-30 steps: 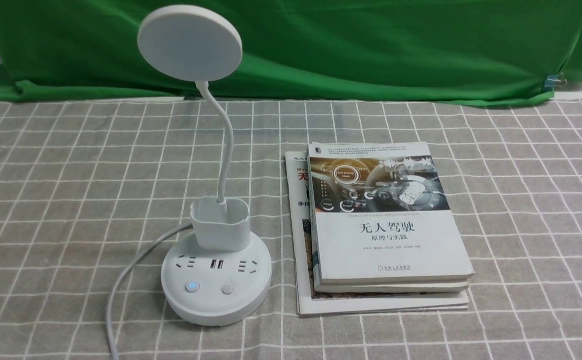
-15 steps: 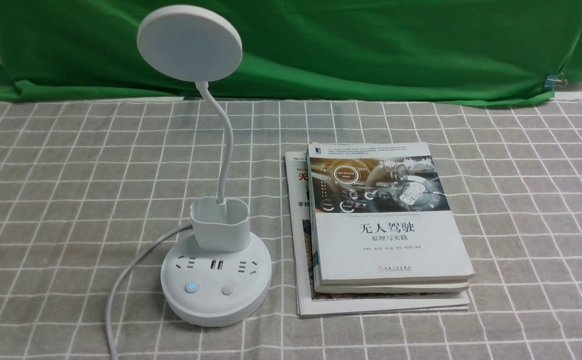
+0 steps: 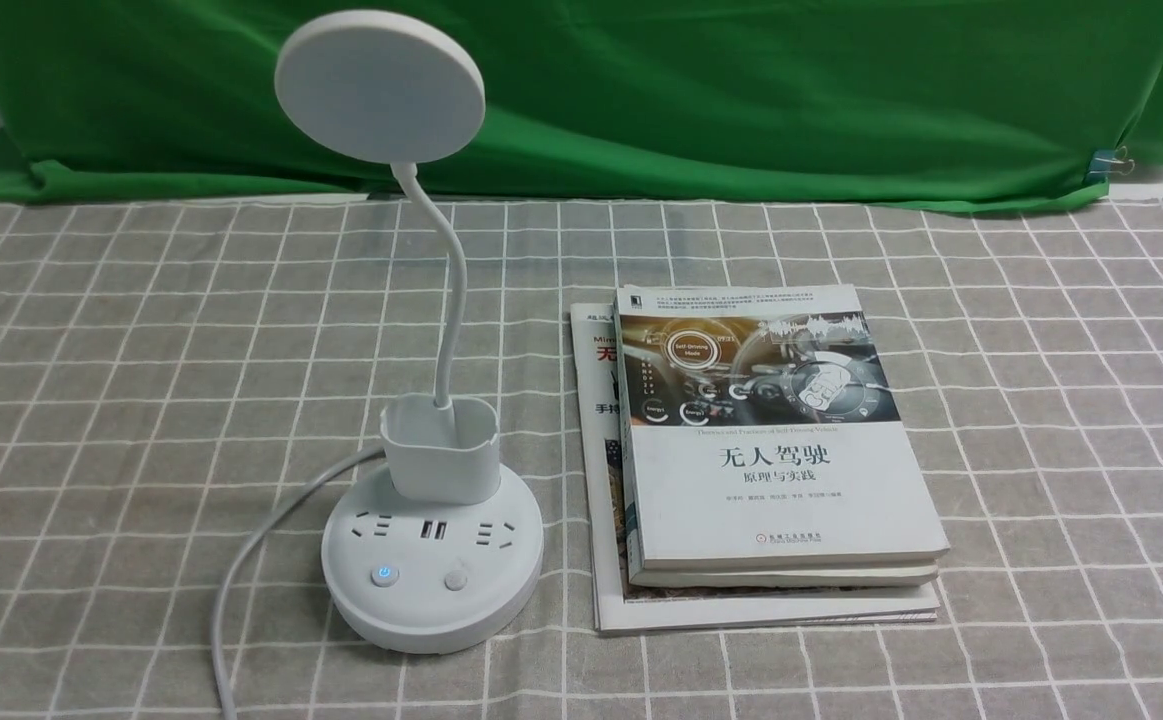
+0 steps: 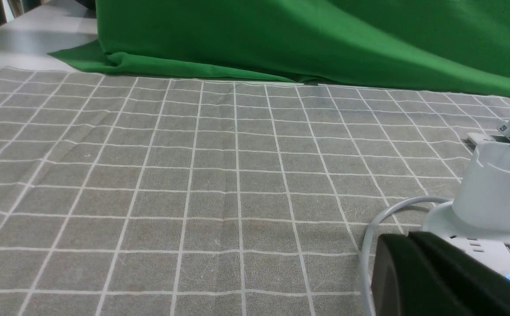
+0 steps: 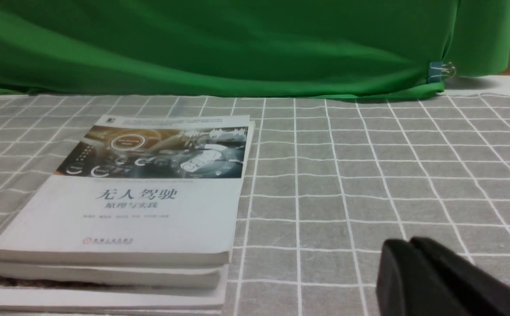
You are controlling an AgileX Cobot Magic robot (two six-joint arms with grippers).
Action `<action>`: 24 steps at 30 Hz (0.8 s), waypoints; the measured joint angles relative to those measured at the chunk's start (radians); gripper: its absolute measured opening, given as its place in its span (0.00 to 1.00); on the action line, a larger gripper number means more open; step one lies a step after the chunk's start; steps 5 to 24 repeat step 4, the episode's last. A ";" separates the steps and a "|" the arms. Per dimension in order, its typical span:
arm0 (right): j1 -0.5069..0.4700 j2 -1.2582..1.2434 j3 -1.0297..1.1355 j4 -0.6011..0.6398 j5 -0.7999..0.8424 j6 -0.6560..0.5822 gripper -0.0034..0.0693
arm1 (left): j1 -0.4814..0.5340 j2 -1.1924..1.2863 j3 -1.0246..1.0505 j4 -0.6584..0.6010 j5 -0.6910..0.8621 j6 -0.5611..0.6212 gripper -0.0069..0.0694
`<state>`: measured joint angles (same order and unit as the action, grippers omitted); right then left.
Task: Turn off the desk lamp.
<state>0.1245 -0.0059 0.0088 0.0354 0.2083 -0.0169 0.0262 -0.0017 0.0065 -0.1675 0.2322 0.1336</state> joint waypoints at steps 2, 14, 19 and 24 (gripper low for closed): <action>0.000 0.000 0.000 0.000 0.000 0.000 0.10 | 0.000 0.000 0.000 0.000 0.000 0.000 0.09; 0.000 0.000 0.000 0.000 0.000 0.000 0.10 | 0.000 0.000 0.000 0.000 0.000 0.000 0.09; 0.000 0.000 0.000 0.000 0.000 0.000 0.10 | 0.000 0.000 0.000 0.000 0.000 0.000 0.09; 0.000 0.000 0.000 0.000 0.000 0.000 0.10 | 0.000 0.000 0.000 0.000 0.000 0.000 0.09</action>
